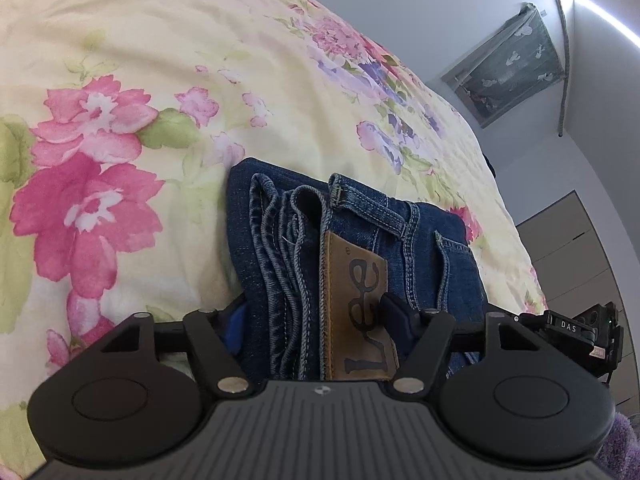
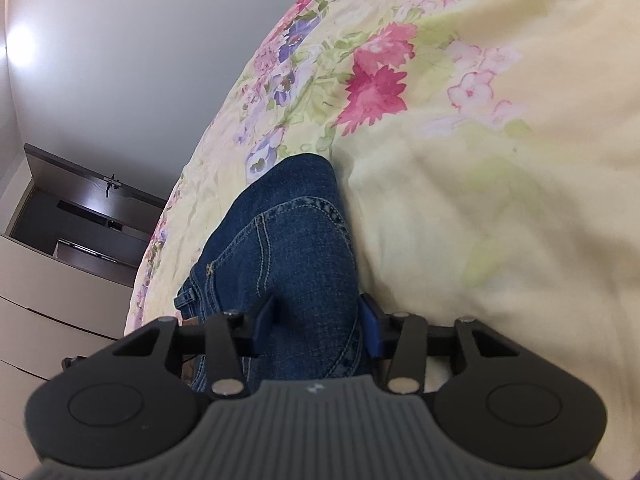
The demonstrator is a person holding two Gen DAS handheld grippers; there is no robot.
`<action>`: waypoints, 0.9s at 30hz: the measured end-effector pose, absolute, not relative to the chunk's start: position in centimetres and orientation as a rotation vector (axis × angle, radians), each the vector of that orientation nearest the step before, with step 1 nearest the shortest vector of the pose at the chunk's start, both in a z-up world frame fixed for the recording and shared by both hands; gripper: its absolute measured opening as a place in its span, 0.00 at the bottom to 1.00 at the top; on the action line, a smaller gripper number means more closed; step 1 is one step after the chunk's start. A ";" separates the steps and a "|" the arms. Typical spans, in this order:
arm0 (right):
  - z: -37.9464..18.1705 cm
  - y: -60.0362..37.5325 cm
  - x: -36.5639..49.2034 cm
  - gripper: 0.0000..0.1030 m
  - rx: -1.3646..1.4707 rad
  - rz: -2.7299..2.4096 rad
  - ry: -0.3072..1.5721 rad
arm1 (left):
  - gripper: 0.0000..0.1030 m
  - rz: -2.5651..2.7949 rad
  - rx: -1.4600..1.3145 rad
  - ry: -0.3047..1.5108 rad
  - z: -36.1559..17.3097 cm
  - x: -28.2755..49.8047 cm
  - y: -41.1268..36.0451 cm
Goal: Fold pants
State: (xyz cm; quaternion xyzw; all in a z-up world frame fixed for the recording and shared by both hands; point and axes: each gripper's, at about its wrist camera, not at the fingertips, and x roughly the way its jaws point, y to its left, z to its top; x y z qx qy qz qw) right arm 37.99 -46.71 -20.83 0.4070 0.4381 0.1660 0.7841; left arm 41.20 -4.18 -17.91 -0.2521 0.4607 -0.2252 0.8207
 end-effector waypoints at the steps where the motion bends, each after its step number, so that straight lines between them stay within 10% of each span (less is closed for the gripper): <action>1: -20.5 -46.5 38.0 0.37 0.848 0.357 0.946 | 0.65 -0.479 -0.521 0.978 -17.6 41.1 -4.2; 13: -16.4 -44.2 37.8 0.19 0.639 0.336 0.939 | 0.35 -0.456 -0.436 0.963 -15.1 40.2 -4.6; 27: -7.2 -38.9 32.9 0.16 0.515 0.405 0.901 | 0.31 -0.421 -0.333 0.910 -6.1 34.5 -0.6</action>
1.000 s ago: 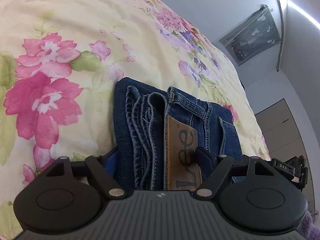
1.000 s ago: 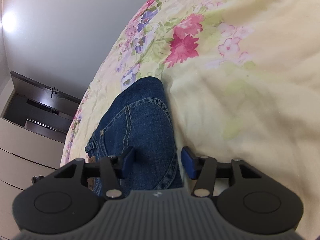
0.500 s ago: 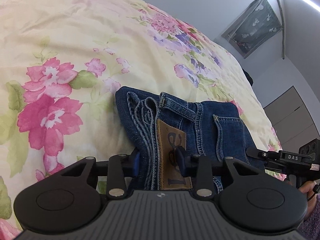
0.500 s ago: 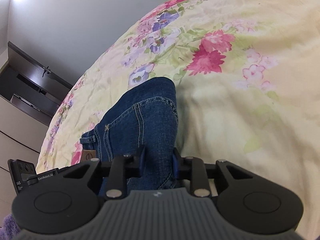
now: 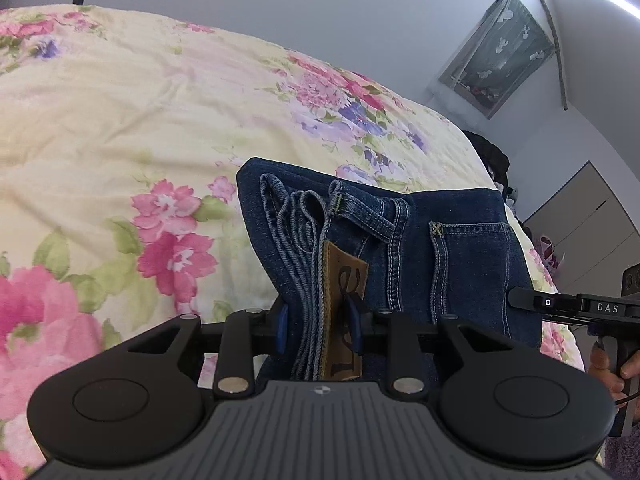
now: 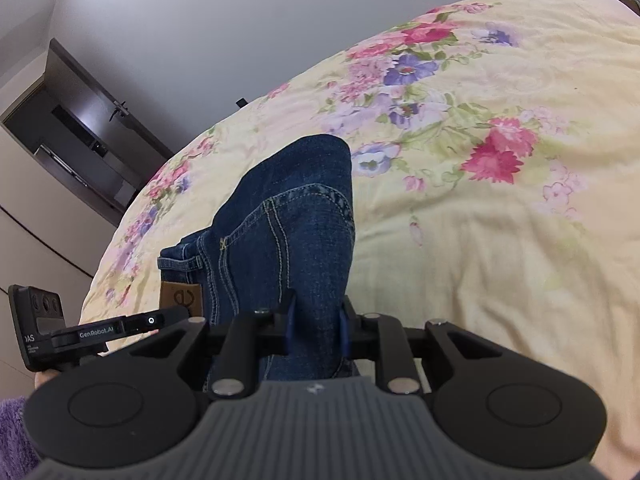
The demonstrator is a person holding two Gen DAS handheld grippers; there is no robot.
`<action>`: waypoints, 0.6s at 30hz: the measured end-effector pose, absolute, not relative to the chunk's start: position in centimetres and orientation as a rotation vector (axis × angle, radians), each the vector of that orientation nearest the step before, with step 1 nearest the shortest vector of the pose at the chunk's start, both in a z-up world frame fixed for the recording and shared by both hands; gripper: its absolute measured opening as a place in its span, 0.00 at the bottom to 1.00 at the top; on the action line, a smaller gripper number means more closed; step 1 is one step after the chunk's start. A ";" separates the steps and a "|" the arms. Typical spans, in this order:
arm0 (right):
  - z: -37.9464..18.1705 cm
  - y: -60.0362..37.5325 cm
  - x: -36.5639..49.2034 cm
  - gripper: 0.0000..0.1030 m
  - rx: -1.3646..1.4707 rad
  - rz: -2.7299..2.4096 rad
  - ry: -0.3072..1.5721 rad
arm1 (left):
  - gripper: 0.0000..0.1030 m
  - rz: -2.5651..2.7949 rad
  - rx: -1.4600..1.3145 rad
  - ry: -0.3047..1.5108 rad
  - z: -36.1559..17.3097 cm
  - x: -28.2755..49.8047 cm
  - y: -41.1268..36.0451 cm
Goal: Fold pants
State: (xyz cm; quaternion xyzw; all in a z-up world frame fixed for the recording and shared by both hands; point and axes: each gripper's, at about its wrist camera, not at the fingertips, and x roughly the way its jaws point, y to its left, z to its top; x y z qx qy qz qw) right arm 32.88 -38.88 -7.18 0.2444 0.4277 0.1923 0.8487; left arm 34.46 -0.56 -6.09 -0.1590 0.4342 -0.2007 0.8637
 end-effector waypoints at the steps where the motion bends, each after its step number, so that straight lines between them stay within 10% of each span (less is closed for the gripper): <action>1: -6.6 -38.2 32.2 0.16 0.514 0.420 0.895 | 0.31 -0.414 -0.319 0.905 -5.3 33.8 0.0; 18: -1.9 -25.9 25.2 0.15 0.614 0.627 0.855 | 0.31 -0.258 -0.170 0.839 4.2 25.3 10.6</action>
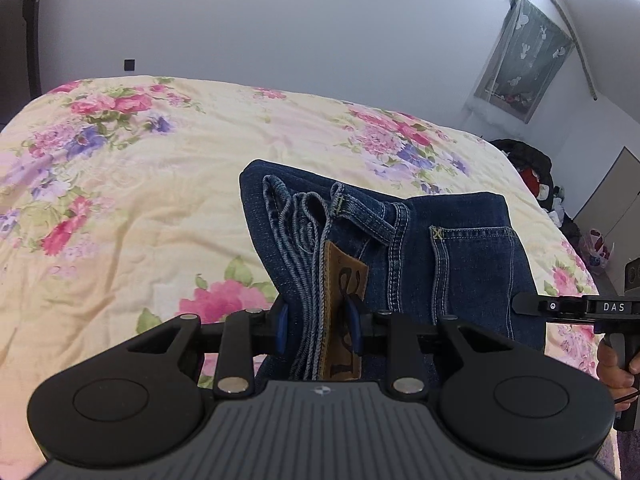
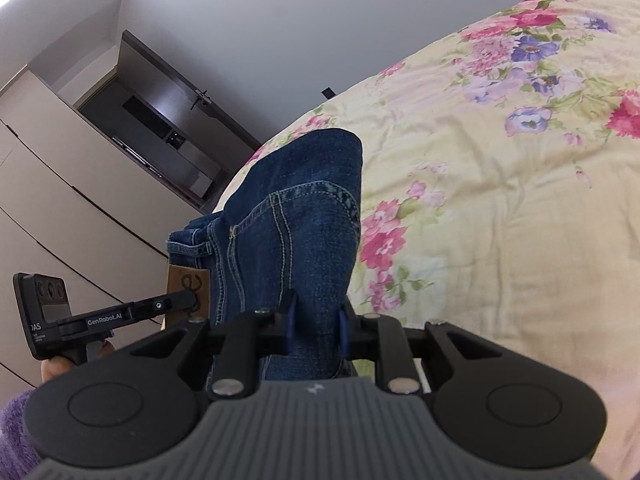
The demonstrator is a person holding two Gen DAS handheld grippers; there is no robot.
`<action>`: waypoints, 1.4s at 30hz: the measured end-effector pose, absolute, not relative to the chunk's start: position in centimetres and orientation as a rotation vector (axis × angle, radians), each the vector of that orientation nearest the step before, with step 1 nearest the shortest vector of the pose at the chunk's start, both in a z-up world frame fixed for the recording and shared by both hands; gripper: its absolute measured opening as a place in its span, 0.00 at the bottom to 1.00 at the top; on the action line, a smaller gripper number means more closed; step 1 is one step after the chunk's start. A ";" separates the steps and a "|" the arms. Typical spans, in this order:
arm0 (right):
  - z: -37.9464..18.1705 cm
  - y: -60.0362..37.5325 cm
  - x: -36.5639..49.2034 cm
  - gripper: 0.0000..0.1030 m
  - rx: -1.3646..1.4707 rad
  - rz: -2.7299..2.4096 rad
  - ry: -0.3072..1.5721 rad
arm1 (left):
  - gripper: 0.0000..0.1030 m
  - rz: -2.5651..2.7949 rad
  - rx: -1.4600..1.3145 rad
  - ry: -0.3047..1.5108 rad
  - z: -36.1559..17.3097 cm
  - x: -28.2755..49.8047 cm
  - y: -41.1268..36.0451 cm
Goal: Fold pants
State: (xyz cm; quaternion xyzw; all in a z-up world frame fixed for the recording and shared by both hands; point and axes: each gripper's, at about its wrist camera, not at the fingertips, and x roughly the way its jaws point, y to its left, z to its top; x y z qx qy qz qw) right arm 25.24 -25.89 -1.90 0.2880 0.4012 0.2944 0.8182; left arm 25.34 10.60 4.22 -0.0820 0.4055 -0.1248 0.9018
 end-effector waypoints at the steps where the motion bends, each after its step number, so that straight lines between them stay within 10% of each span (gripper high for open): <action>1: -2.0 -25.0 25.0 0.15 0.624 0.637 0.856 | 0.31 -0.249 -0.162 0.840 4.3 25.2 11.1; 42: -19.4 -12.2 38.8 0.15 0.647 0.564 1.052 | 0.42 -0.189 -0.353 0.960 -14.0 36.0 24.2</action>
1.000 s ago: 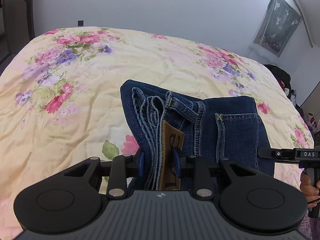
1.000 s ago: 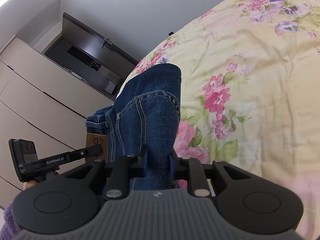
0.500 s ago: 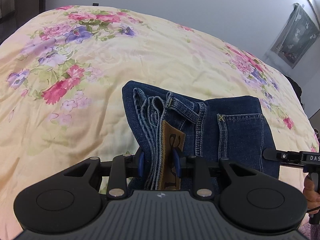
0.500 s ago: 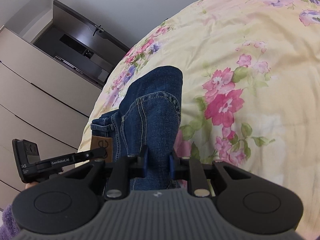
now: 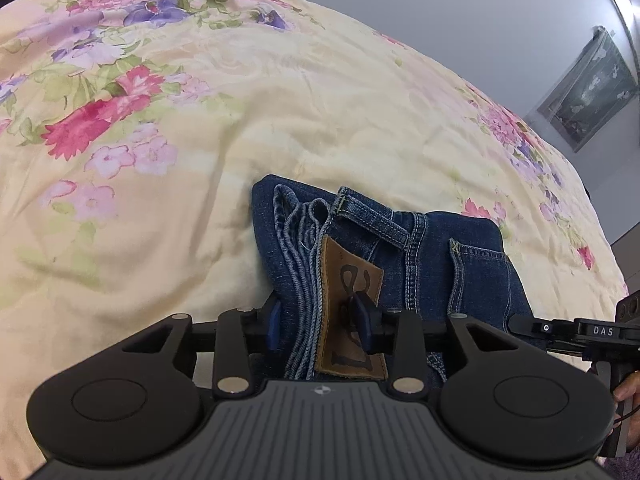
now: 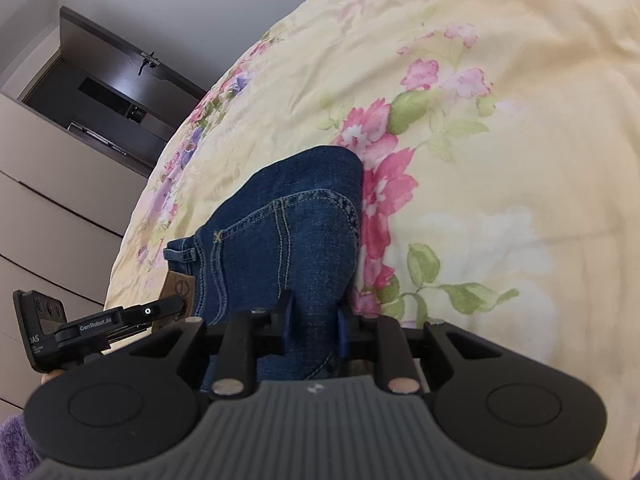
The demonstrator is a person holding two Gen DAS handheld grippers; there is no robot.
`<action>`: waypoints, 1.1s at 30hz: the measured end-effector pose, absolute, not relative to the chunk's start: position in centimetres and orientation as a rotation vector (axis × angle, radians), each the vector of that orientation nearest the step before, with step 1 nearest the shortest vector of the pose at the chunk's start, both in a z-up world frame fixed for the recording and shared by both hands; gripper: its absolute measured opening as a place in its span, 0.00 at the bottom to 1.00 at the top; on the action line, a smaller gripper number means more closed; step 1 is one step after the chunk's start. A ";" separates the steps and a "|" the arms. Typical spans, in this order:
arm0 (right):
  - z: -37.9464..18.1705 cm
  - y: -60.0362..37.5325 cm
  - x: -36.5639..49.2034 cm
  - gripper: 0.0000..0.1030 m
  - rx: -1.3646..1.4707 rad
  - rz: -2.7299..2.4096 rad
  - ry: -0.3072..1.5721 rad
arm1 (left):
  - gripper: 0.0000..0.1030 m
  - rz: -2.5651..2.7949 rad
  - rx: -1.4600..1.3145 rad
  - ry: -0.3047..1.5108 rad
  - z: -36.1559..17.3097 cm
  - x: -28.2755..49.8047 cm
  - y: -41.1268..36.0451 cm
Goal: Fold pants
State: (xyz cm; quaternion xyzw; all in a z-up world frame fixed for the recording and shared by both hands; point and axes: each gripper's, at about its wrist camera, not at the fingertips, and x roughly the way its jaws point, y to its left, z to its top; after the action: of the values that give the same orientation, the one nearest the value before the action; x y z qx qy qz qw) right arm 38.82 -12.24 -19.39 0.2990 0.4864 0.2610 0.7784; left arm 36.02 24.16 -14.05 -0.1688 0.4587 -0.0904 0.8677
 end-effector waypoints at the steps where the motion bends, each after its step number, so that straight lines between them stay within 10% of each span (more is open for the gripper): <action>1: -20.0 -12.4 38.9 0.16 0.664 0.556 1.062 | 0.43 -0.185 -0.341 0.958 -14.1 36.0 24.0; 15: -14.2 -12.9 32.4 0.33 0.381 0.513 0.998 | 0.41 -0.113 -0.054 0.920 -7.9 29.1 20.8; 27: -15.6 -11.9 21.6 0.00 0.267 0.497 0.986 | 0.30 -0.096 0.035 0.990 -11.8 25.4 18.7; 33: -19.8 -10.9 20.6 0.00 0.186 0.445 1.041 | 0.30 -0.087 0.032 1.022 -13.3 25.7 18.8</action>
State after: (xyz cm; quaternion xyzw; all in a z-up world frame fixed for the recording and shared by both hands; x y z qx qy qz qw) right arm 20.58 -10.87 -19.81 0.0878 0.4926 0.2104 0.8399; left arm 25.69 18.79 -13.27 0.0153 0.4889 -0.0417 0.8712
